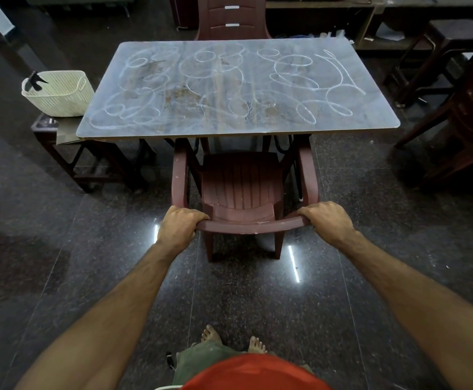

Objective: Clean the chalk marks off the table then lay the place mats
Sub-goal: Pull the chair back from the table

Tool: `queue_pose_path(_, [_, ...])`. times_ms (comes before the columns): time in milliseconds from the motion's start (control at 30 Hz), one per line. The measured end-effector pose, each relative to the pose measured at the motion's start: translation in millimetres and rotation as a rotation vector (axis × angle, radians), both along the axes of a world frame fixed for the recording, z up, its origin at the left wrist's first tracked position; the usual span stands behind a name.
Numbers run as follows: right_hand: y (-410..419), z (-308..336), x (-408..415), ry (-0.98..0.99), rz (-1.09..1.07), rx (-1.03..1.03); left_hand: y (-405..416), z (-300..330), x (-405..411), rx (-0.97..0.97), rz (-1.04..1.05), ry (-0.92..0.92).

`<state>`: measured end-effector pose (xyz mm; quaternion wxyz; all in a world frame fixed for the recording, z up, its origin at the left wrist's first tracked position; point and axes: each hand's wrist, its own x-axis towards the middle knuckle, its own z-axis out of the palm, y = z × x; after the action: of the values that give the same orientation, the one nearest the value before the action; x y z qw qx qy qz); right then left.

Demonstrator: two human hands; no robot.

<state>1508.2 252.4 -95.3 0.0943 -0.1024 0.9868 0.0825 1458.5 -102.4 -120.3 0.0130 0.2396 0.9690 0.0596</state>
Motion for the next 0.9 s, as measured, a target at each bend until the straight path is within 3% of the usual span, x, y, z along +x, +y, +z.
queue_pose_path(900, [-4.2,-0.4,-2.2,0.004,-0.02,0.014,11.1,5.6,1.1,-0.154,0.079,-0.005])
